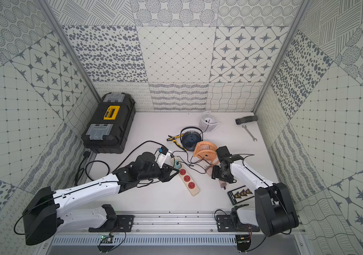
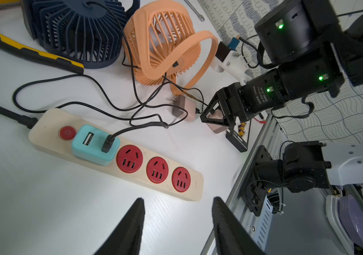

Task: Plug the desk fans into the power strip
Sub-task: Pick up the plug from the center of the board.

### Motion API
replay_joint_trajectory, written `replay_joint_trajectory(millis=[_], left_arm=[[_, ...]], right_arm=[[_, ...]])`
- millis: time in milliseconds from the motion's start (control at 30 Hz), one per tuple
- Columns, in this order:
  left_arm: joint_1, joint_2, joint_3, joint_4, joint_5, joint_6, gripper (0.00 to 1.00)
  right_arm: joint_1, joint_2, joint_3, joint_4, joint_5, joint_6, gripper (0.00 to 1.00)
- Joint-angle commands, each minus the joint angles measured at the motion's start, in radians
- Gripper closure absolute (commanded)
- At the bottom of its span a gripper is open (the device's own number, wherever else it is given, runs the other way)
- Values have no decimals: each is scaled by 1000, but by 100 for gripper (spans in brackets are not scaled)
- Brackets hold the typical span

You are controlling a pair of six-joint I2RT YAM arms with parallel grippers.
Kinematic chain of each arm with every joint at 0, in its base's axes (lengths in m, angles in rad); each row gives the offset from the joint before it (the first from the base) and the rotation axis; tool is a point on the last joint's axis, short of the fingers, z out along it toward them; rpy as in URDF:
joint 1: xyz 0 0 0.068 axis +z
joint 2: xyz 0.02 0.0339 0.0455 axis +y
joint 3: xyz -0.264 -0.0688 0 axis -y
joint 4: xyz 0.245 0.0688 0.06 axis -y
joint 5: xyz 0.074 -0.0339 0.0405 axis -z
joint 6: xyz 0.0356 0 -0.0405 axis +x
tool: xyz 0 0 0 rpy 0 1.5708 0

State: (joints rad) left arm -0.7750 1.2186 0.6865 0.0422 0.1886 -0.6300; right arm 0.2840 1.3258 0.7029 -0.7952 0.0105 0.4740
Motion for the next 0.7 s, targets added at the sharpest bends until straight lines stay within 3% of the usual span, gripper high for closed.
replay_joint_trajectory(millis=[0, 200, 333, 667], left_arm=[[-7, -6, 2, 54, -14, 18, 48], [-7, -15, -6, 59, -20, 13, 48], [-7, -18, -10, 61, -21, 15, 48], [-7, -38, -3, 53, -42, 24, 48]], right_arm=[[41, 34, 13, 7, 47, 5, 37], [131, 46, 15, -17, 58, 40, 54], [168, 18, 12, -34, 67, 64, 71], [210, -159, 76, -135, 153, 73, 88]])
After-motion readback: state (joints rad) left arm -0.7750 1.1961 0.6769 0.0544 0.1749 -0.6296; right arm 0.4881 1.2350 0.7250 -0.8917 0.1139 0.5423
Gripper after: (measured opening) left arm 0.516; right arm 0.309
